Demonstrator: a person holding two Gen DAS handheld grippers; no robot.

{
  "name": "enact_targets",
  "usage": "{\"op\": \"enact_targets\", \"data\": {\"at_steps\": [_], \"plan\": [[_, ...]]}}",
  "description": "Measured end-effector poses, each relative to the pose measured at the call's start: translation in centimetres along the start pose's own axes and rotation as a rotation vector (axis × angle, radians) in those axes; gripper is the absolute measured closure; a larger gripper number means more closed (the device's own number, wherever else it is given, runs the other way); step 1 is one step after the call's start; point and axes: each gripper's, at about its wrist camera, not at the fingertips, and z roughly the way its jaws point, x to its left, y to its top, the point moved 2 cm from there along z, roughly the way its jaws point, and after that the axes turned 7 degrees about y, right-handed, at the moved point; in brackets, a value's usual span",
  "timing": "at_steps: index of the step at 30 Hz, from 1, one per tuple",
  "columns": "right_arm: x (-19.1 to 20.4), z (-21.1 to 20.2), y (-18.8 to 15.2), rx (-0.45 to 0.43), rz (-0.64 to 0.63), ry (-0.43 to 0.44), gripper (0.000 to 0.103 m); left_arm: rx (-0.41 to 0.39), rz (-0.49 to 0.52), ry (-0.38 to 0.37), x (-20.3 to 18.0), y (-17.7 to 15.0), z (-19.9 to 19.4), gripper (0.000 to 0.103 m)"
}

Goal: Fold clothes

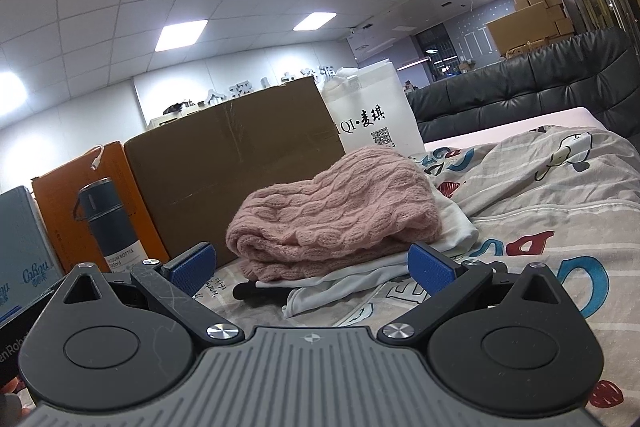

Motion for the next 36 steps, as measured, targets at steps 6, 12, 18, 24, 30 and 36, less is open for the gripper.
{"op": "enact_targets", "data": {"at_steps": [6, 12, 18, 24, 30, 36], "plan": [[0.0, -0.1, 0.0, 0.000, 0.001, 0.002, 0.000, 0.005, 0.002, -0.002, -0.7, 0.1, 1.2, 0.000], [0.1, -0.1, 0.0, 0.001, -0.002, 0.004, 0.000, 0.002, 0.006, -0.002, -0.5, 0.0, 0.7, 0.000], [0.1, 0.0, 0.0, 0.001, -0.003, 0.005, 0.000, -0.001, 0.014, -0.004, -0.6, -0.1, 0.7, 0.000], [0.1, 0.0, -0.1, 0.001, -0.003, 0.005, 0.000, -0.010, 0.024, -0.004, -0.6, 0.0, 0.7, 0.000], [0.1, 0.0, -0.1, 0.000, -0.004, 0.006, 0.000, -0.001, 0.008, -0.002, -0.5, 0.0, 0.8, 0.000], [0.1, 0.0, 0.0, -0.002, -0.001, 0.008, 0.000, -0.006, 0.003, 0.002, -0.5, 0.1, 0.7, 0.000]]}}
